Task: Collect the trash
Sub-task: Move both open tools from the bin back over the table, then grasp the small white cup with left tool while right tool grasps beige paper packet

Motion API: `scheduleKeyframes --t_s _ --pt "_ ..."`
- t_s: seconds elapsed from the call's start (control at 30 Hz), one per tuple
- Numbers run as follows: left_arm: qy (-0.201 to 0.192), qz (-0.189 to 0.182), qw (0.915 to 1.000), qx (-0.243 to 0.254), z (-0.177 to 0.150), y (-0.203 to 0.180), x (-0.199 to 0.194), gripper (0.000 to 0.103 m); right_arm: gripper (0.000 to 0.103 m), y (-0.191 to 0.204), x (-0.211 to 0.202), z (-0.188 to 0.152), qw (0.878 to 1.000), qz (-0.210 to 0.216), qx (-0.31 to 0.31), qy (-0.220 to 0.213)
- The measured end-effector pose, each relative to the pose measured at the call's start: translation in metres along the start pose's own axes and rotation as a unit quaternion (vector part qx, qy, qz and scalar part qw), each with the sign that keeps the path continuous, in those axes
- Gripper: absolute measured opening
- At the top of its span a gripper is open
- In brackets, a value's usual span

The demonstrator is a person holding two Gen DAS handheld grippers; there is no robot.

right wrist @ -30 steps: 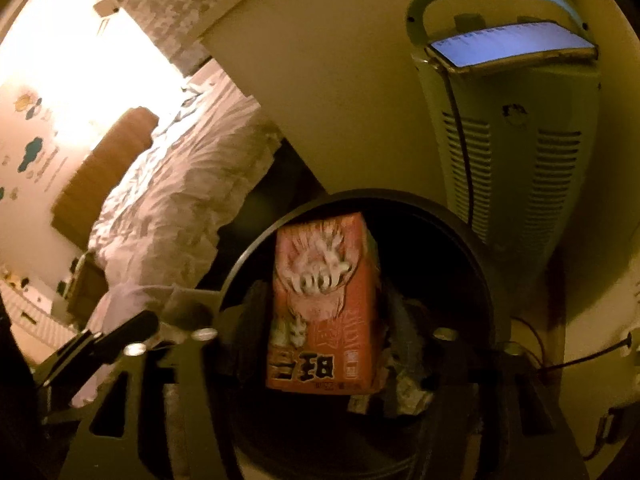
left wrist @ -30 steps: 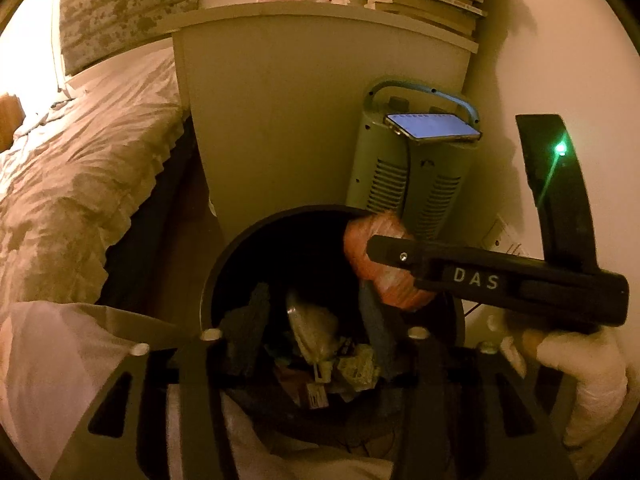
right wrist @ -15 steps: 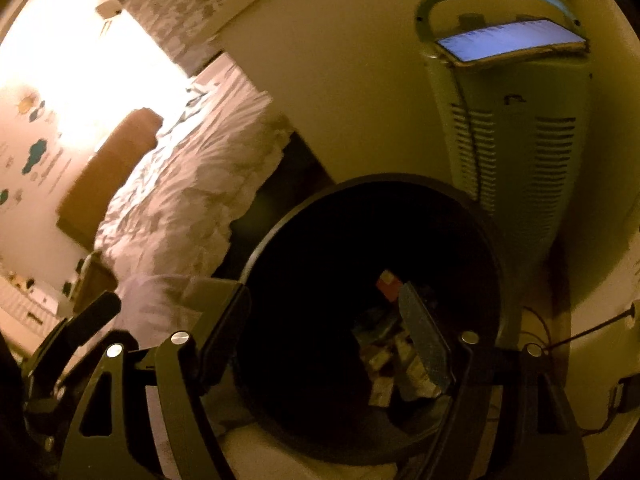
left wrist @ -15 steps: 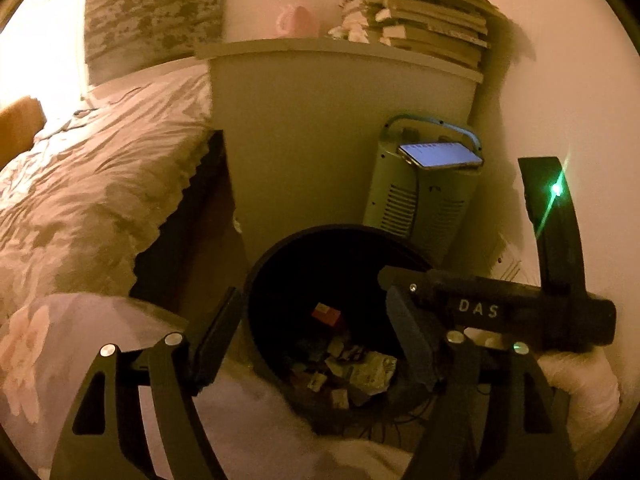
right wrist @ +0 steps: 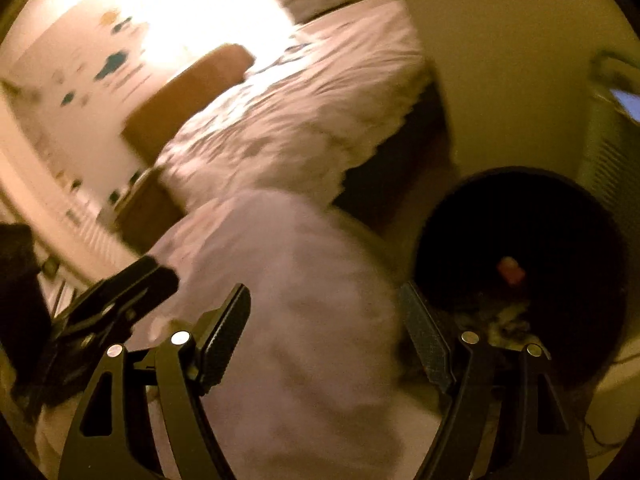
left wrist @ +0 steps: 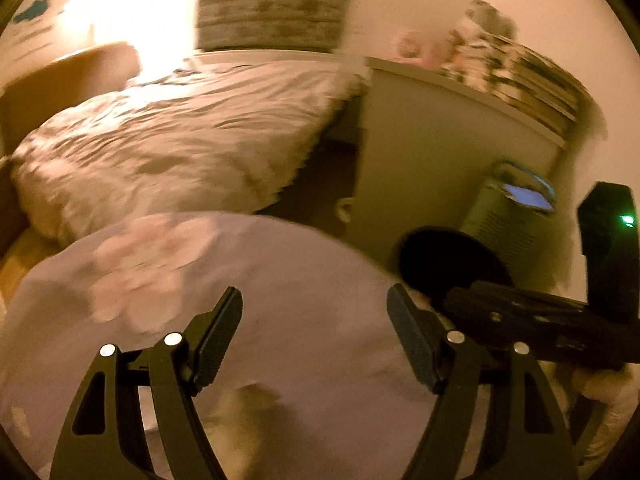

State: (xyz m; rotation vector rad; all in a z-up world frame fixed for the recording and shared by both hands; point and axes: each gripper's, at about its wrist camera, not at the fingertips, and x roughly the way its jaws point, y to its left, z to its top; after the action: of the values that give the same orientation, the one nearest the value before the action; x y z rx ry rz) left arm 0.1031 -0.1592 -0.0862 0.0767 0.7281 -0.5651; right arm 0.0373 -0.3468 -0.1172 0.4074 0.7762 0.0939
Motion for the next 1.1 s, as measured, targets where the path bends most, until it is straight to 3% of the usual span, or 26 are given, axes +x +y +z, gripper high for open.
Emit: scheduleKeyframes --t_s 0.17,0.3,0.47,0.57,0.67,0.87,1.03,1.1 --pt "0.008 0.035 0.9988 -0.032 -0.022 0.053 -0.015 0.074 0.076 0.053 0.017 -0.01 0.998 0.036 -0.036 0.032" --pt "0.035 0.057 0.9966 -0.048 -0.048 0.092 -0.017 0.074 0.067 0.084 0.035 -0.022 0.994 0.062 -0.049 0.069" --pt "0.065 0.064 0.9948 -0.045 -0.07 0.112 -0.009 0.072 0.065 0.108 0.058 -0.032 0.989 0.072 -0.06 0.11" --pt "0.079 0.056 0.9943 -0.045 -0.077 0.117 -0.002 0.06 0.063 0.119 0.073 -0.036 0.987 0.068 -0.063 0.13" --pt "0.076 0.056 0.9947 -0.041 -0.079 0.12 -0.002 0.054 0.061 0.129 0.088 -0.037 0.986 0.062 -0.067 0.142" --pt "0.074 0.059 0.9945 -0.045 -0.077 0.127 -0.001 0.036 0.045 0.143 0.107 -0.04 0.984 0.045 -0.095 0.146" --pt "0.071 0.052 0.9948 -0.05 -0.076 0.129 -0.002 0.035 0.025 0.152 0.112 -0.037 0.984 0.049 -0.112 0.13" --pt "0.068 0.049 0.9949 -0.056 -0.076 0.13 -0.004 0.035 0.025 0.153 0.109 -0.033 0.985 0.049 -0.118 0.119"
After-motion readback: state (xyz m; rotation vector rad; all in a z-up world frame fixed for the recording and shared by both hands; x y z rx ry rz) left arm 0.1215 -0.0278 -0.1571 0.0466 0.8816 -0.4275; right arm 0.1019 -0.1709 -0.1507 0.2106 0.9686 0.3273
